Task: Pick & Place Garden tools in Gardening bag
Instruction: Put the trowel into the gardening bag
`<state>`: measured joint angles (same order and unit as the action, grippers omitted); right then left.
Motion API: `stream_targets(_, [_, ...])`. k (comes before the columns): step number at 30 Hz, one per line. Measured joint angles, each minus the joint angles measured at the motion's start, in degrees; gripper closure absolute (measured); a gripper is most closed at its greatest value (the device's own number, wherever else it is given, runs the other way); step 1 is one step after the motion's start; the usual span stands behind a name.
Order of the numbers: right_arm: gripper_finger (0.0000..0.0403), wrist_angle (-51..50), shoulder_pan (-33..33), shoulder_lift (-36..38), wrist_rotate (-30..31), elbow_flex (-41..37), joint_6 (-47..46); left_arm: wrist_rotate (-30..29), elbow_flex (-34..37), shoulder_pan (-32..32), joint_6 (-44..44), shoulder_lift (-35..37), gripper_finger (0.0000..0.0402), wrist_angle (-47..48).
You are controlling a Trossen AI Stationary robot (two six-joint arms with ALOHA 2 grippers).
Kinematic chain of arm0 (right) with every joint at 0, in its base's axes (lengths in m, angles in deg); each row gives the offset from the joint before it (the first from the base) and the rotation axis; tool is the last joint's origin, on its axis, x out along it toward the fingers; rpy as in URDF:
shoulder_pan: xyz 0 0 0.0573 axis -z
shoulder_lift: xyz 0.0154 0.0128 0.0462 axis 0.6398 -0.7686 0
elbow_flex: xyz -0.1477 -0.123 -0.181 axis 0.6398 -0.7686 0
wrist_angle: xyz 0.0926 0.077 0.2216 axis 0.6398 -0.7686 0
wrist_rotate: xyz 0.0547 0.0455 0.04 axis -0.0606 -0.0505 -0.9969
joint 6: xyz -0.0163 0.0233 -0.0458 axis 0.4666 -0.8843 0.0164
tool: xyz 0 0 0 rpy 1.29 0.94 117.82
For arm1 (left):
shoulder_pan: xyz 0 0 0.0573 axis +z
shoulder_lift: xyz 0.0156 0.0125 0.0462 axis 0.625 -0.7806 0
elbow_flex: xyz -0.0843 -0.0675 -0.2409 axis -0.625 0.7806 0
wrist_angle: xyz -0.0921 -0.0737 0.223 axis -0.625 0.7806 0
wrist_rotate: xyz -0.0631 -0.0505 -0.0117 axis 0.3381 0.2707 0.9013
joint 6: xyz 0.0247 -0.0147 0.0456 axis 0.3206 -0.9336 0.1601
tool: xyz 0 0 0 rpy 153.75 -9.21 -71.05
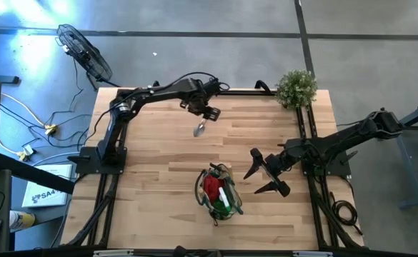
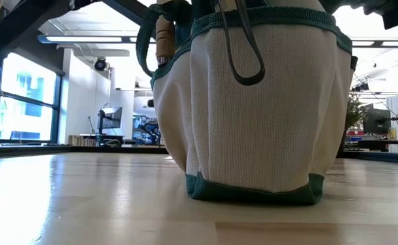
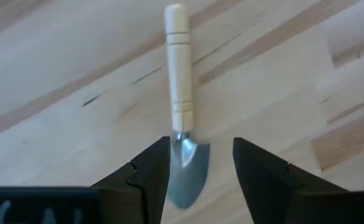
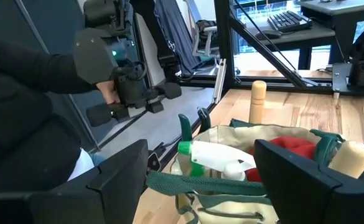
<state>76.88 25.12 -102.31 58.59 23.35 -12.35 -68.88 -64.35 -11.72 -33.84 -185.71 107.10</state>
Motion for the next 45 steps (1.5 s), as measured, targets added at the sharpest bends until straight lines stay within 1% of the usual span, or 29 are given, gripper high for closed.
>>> stream_targets(2, [0.0119, -0.3, 0.0, 0.0, 0.0, 0.0, 0.0, 0.2, 0.1, 0.1, 0.0, -0.6, 0.0233, 1.1])
stream_targets(4, [0.0119, -0.4, 0.0, 0.0, 0.0, 0.0, 0.0, 0.6, 0.1, 0.1, 0.2, -1.3, 0.0233, -1.1])
stream_targets(6, [0.0119, -0.7, 0.0, 0.0, 0.0, 0.0, 0.0, 1.1, 0.1, 0.1, 0.2, -1.5, 0.0233, -0.4])
stream_targets(9, [0.0119, -1.0, 0.0, 0.0, 0.0, 0.0, 0.0, 1.3, 0.0, 0.1, 0.2, -2.3, 0.0233, -2.5])
stream_targets(11, [0.0119, -1.0, 0.0, 0.0, 0.0, 0.0, 0.0, 1.5, 0.2, 0.4, 0.2, -2.6, 0.0233, -1.2])
stream_targets(13, [0.0119, -1.3, 0.0, 0.0, 0.0, 0.0, 0.0, 1.7, -0.1, 0.4, 0.2, -3.6, 0.0233, -2.9])
stream_targets(15, [0.0119, -1.4, 0.0, 0.0, 0.0, 0.0, 0.0, 1.9, 0.2, 0.6, 0.1, -4.4, 0.0233, -0.8])
stream_targets(17, [0.0119, -1.5, 0.0, 0.0, 0.0, 0.0, 0.0, 2.1, 0.1, 0.5, 0.2, -5.3, 0.0233, -3.1])
stream_targets(19, [0.0119, -1.8, 0.0, 0.0, 0.0, 0.0, 0.0, 2.7, 0.2, 0.5, 0.4, -6.1, 0.0233, -2.2])
stream_targets(21, [0.0119, -2.0, 0.0, 0.0, 0.0, 0.0, 0.0, 3.1, 0.1, 0.4, 1.1, -6.8, 0.0233, -4.7])
stream_targets(23, [0.0119, -2.1, 0.0, 0.0, 0.0, 0.0, 0.0, 3.0, 0.2, 0.4, 1.2, -7.3, 0.0233, -3.5])
stream_targets(25, [0.0119, -2.3, 0.0, 0.0, 0.0, 0.0, 0.0, 3.2, 0.0, 0.5, 0.9, -8.1, 0.0233, -5.1])
stream_targets(27, [0.0119, -2.3, 0.0, 0.0, 0.0, 0.0, 0.0, 3.7, 0.1, 0.8, -0.4, -9.0, 0.0233, -2.7])
stream_targets(35, [0.0119, -3.3, 0.0, 0.0, 0.0, 0.0, 0.0, 3.4, -0.3, 1.2, 0.2, -10.2, 0.0234, -2.0])
stream_targets(38, [0.0119, -3.4, 0.0, 0.0, 0.0, 0.0, 0.0, 2.6, -0.3, 1.1, 0.3, -10.2, 0.0251, -1.5])
stream_targets(40, [0.0119, -3.4, 0.0, 0.0, 0.0, 0.0, 0.0, 1.9, -0.2, 1.1, 1.1, -10.3, 0.0279, -1.1])
stream_targets(43, [0.0119, -3.5, 0.0, 0.0, 0.0, 0.0, 0.0, 0.4, -0.2, 1.1, 2.3, -10.3, 0.0340, 0.1])
stream_targets(44, [0.0119, -3.5, 0.0, 0.0, -0.1, 0.0, 0.0, -0.3, -0.2, 1.1, 3.1, -10.4, 0.0349, 0.6])
stream_targets(45, [0.0119, -3.5, 0.0, 0.0, -0.2, 0.0, -0.1, -1.1, -0.2, 1.0, 3.9, -10.4, 0.0346, 0.9])
